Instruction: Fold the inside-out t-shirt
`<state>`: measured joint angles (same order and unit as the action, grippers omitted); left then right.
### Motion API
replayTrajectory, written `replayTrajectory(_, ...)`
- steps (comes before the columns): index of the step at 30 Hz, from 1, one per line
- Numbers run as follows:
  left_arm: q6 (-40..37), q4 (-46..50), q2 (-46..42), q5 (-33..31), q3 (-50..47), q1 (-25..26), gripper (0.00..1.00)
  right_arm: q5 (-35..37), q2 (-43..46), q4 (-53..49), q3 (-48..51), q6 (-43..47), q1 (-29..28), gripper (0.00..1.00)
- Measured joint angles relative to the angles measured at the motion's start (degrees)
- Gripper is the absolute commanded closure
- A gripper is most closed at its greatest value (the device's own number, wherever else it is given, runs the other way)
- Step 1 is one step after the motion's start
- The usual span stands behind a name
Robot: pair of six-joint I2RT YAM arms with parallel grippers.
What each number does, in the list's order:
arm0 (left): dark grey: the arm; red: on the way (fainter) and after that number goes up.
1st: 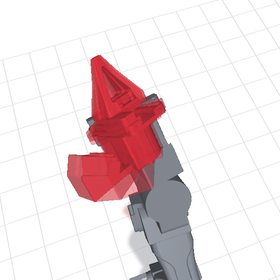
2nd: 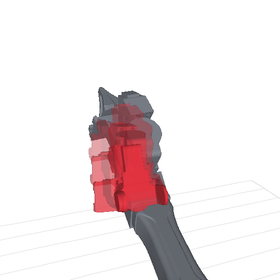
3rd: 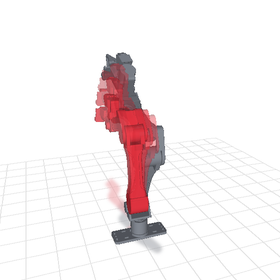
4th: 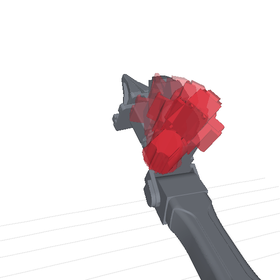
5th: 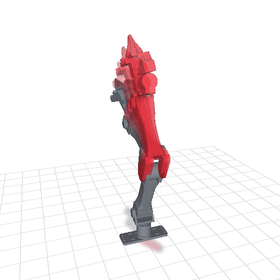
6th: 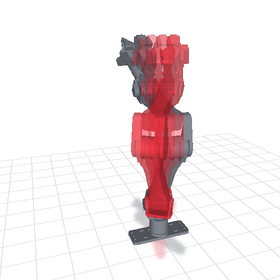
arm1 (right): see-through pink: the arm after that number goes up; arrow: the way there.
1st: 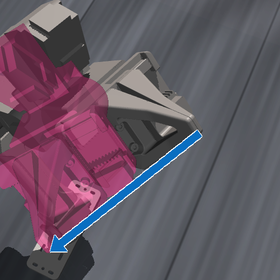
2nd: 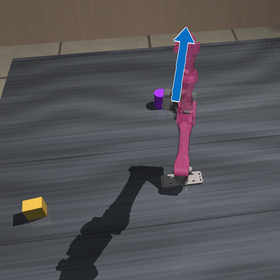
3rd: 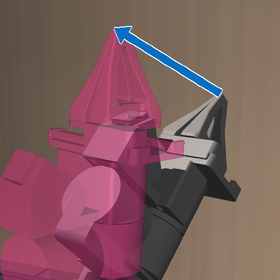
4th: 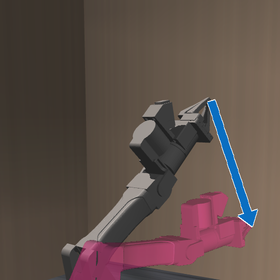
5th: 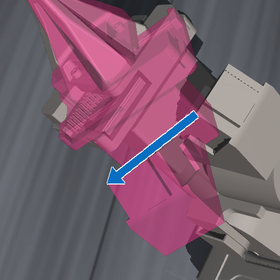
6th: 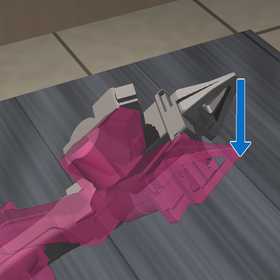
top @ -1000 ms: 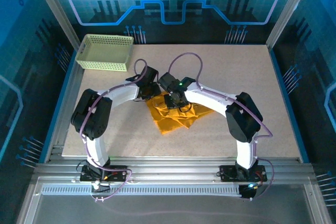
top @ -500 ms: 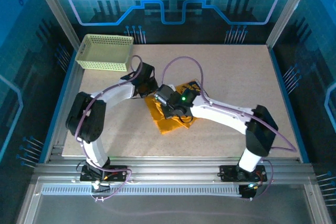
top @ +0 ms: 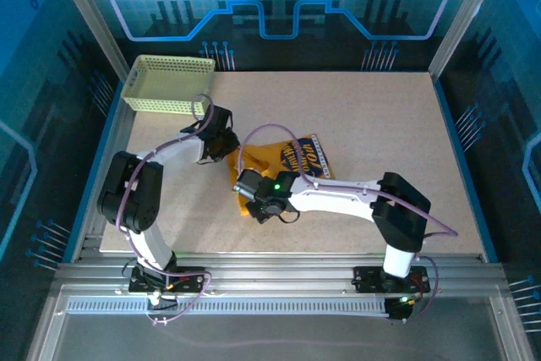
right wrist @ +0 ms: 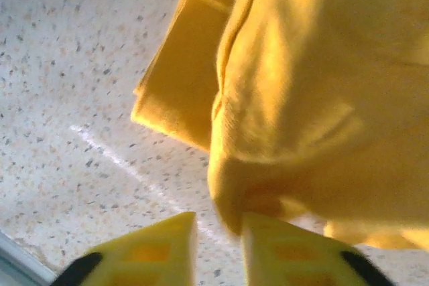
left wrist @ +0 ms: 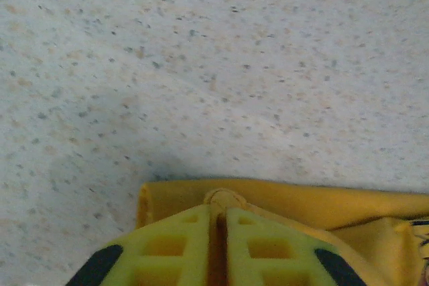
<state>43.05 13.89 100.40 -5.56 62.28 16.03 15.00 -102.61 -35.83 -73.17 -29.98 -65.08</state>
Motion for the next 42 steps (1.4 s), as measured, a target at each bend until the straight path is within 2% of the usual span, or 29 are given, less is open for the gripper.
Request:
replayTrajectory(3, -1.3, 0.9, 0.3, 0.0, 0.1, -1.4, 0.57, -1.0, 1.0, 0.7, 0.0, 1.4, -0.7, 0.49)
replayTrajectory(7, -2.7, 3.8, -1.0, -0.9, 0.2, -1.5, 0.43, 0.5, 7.0, 0.5, 0.1, 2.1, 1.0, 0.46)
replayTrajectory(11, -3.1, 5.9, -8.9, -2.3, -3.3, 0.8, 0.38, 1.6, 13.7, 0.4, 0.8, 2.2, 9.4, 0.43)
replayTrajectory(14, -2.6, 7.6, -15.4, -3.2, -6.4, 6.3, 0.34, 1.9, 13.0, 0.4, 1.5, 2.2, 17.3, 0.42)
replayTrajectory(17, -1.8, 7.7, -17.9, -2.4, -8.9, 12.8, 0.33, 0.3, 8.9, 0.7, 2.1, 2.1, 23.6, 0.42)
replayTrajectory(19, -1.0, 7.7, -16.9, -1.6, -9.7, 15.0, 0.36, -1.3, 5.7, 1.1, 2.2, 2.0, 26.5, 0.42)
replayTrajectory(26, 0.2, 5.0, -5.2, 0.0, -8.5, 15.0, 0.5, -6.8, -1.6, 4.3, 2.8, 0.6, 34.0, 0.43)
replayTrajectory(31, -2.4, 3.3, 4.0, 3.0, -0.3, 14.8, 0.56, -7.8, -1.5, 7.2, 9.2, -3.2, 38.0, 0.43)
replayTrajectory(34, -4.8, 2.3, 7.8, 5.1, 6.4, 14.8, 0.52, -7.5, 2.2, 9.1, 13.6, -6.2, 38.8, 0.43)
replayTrajectory(37, -7.6, 2.3, 8.5, 5.6, 10.4, 14.8, 0.42, -7.5, 5.6, 9.7, 18.0, -8.8, 39.0, 0.43)
replayTrajectory(42, -10.3, 3.4, 2.9, 4.1, 8.4, 14.8, 0.31, -7.9, 9.2, 8.6, 20.1, -10.0, 39.3, 0.42)
